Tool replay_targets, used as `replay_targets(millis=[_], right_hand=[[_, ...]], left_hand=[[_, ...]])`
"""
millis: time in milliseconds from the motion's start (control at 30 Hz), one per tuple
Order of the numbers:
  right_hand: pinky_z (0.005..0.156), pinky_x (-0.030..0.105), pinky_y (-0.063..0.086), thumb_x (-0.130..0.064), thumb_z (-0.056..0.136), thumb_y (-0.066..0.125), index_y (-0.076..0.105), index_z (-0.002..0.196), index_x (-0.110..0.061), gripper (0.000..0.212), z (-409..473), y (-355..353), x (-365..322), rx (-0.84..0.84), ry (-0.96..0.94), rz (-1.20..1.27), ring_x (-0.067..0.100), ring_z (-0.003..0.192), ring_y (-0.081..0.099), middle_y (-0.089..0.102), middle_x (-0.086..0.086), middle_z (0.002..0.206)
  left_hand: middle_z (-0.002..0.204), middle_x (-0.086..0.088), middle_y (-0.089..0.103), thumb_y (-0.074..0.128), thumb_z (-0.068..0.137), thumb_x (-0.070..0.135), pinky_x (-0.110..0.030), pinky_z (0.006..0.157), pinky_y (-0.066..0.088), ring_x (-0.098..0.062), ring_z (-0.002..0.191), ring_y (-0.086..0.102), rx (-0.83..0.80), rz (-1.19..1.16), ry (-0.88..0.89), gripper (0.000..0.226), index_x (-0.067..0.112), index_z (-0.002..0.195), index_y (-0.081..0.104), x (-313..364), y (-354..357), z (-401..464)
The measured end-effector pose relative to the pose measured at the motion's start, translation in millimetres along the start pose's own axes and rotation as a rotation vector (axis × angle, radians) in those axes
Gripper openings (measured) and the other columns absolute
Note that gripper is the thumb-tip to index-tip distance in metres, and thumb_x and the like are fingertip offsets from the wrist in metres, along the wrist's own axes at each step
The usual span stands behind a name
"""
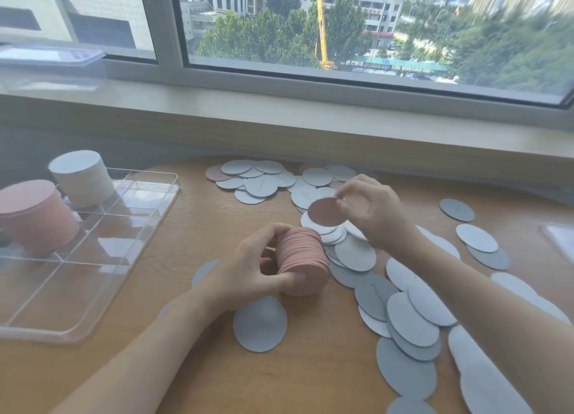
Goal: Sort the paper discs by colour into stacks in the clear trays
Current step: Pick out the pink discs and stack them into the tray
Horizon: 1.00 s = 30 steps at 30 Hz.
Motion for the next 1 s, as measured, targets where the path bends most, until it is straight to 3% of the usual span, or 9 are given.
replay_targets(millis=[133, 300, 400, 500, 567, 667, 800, 900, 1000], right_hand=[[0.076, 0.014, 0.047, -0.015, 0.091, 0.068, 0.072, 0.091, -0.017, 0.005, -8, 18, -19, -0.23, 0.086, 0.23, 0.002, 0.079, 0.065, 0.072, -0.008, 0.083], [0.078, 0.017, 0.05, -0.008, 0.095, 0.061, 0.073, 0.096, -0.013, 0.012, -13, 31, -16, -0.351, 0.118, 0.273, 0.009, 0.083, 0.068, 0.073, -0.001, 0.087], [0.078, 0.016, 0.049, -0.007, 0.095, 0.061, 0.074, 0.095, -0.015, 0.015, -14, 28, -16, -0.379, 0.104, 0.288, 0.007, 0.084, 0.066, 0.073, -0.008, 0.088], [0.078, 0.021, 0.049, -0.016, 0.095, 0.062, 0.075, 0.092, -0.019, 0.014, -9, 23, -12, -0.394, 0.117, 0.25, 0.009, 0.086, 0.066, 0.073, -0.01, 0.087], [0.077, 0.024, 0.049, -0.021, 0.095, 0.063, 0.074, 0.091, -0.02, 0.013, 7, 16, 2, -0.307, 0.117, 0.155, 0.007, 0.084, 0.066, 0.073, -0.01, 0.086], [0.078, 0.031, 0.047, -0.022, 0.095, 0.059, 0.069, 0.1, -0.021, 0.011, 39, 7, 47, -0.18, 0.112, -0.235, 0.014, 0.089, 0.063, 0.064, -0.009, 0.096], [0.084, 0.033, 0.042, -0.026, 0.099, 0.052, 0.063, 0.118, -0.023, 0.022, 65, 11, 103, -0.262, 0.139, -0.464, 0.021, 0.107, 0.056, 0.054, -0.002, 0.117], [0.081, 0.031, 0.042, -0.035, 0.099, 0.056, 0.066, 0.115, -0.028, 0.021, 71, 18, 113, -0.317, 0.085, -0.484, 0.018, 0.099, 0.056, 0.054, -0.006, 0.116], [0.072, 0.033, 0.049, -0.033, 0.097, 0.058, 0.072, 0.104, -0.03, 0.016, 71, 21, 113, -0.248, -0.043, -0.58, 0.023, 0.086, 0.062, 0.058, -0.007, 0.105]], left_hand=[[0.122, 0.017, 0.059, 0.083, 0.068, 0.042, -0.034, 0.097, 0.054, -0.008, 0.114, 0.061, 0.026, -0.025, -0.031, 0.079, 0.04, 0.137, 0.045, -4, 0, 2], [0.141, 0.022, 0.039, 0.081, 0.068, 0.051, -0.022, 0.094, 0.052, -0.001, 0.117, 0.056, 0.038, 0.013, -0.006, 0.107, 0.032, 0.156, 0.022, -8, -1, 3], [0.135, 0.026, 0.044, 0.078, 0.071, 0.055, -0.02, 0.091, 0.051, 0.0, 0.116, 0.055, 0.035, 0.037, 0.005, 0.096, 0.032, 0.152, 0.034, -8, -2, 5], [0.116, 0.017, 0.06, 0.075, 0.071, 0.056, -0.022, 0.082, 0.053, -0.01, 0.097, 0.063, 0.023, 0.078, 0.024, 0.069, 0.053, 0.134, 0.048, -5, -2, 6], [0.113, 0.011, 0.058, 0.072, 0.067, 0.064, -0.023, 0.086, 0.052, -0.01, 0.092, 0.062, 0.034, 0.124, -0.005, 0.063, 0.066, 0.124, 0.045, -7, -4, 5], [0.113, 0.008, 0.055, 0.072, 0.066, 0.065, -0.024, 0.088, 0.052, -0.008, 0.091, 0.061, 0.024, 0.137, -0.027, 0.068, 0.057, 0.129, 0.046, -12, -4, 5], [0.114, 0.007, 0.056, 0.073, 0.066, 0.065, -0.02, 0.083, 0.051, -0.008, 0.088, 0.061, 0.028, 0.134, -0.023, 0.072, 0.052, 0.132, 0.048, -12, -5, 5], [0.107, 0.016, 0.054, 0.074, 0.064, 0.063, -0.012, 0.075, 0.042, 0.0, 0.081, 0.055, 0.039, 0.115, -0.01, 0.067, 0.054, 0.126, 0.051, -11, -5, 5], [0.103, 0.015, 0.051, 0.073, 0.062, 0.066, -0.016, 0.078, 0.036, 0.003, 0.083, 0.049, 0.054, 0.134, -0.032, 0.064, 0.056, 0.122, 0.051, -12, -7, 5]])
Point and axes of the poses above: each hand's wrist, its own z-axis towards the middle knuckle, its own y-axis out of the palm, x = y × z, the point moved 4 cm from there along z, towards the middle knuckle
